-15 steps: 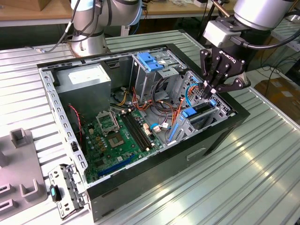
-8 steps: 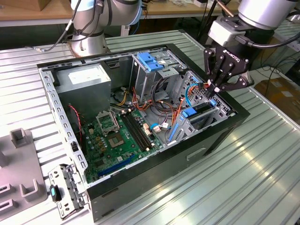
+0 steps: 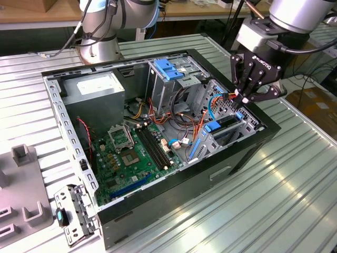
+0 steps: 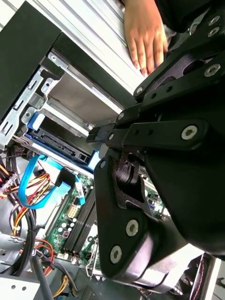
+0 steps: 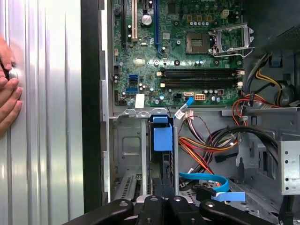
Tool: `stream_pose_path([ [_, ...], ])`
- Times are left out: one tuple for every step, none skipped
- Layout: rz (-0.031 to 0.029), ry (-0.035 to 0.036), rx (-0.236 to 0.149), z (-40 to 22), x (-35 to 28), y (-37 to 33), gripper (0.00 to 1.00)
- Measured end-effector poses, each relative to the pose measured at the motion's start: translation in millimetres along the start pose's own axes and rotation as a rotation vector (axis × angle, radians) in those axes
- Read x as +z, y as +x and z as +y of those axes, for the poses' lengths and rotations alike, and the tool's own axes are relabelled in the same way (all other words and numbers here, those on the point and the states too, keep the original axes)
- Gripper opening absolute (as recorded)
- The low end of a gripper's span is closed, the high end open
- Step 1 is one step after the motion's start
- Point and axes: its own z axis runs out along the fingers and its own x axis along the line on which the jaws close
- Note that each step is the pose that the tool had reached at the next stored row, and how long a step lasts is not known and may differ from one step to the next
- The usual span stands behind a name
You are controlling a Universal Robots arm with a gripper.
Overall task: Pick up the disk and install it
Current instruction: 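Insert the first disk wire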
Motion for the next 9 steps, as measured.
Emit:
stream_pose_path([
  [0.0003,0.0002,-0.014,-0.1,0.0,0.0,0.11],
  [0.0006,0.0003,-0.029,-0.1,0.0,0.0,0.11],
  [0.0008,0.0005,-0.046,-0.2,0.0,0.0,0.11],
  [0.0010,0.0007,-0.061,-0.3,0.0,0.0,0.11],
  [0.0013,0.0009,-0.079,-0.3,0.0,0.0,0.11],
  [0.0014,0.0010,-0.090,-0.4,0.1,0.0,0.11],
  [0.0017,0.0012,-0.105,-0.5,0.1,0.0,0.11],
  [0.0019,0.0013,-0.118,-0.8,0.0,0.0,0.11],
  [0.0021,0.0015,-0.131,-2.2,0.1,-0.1,0.11],
])
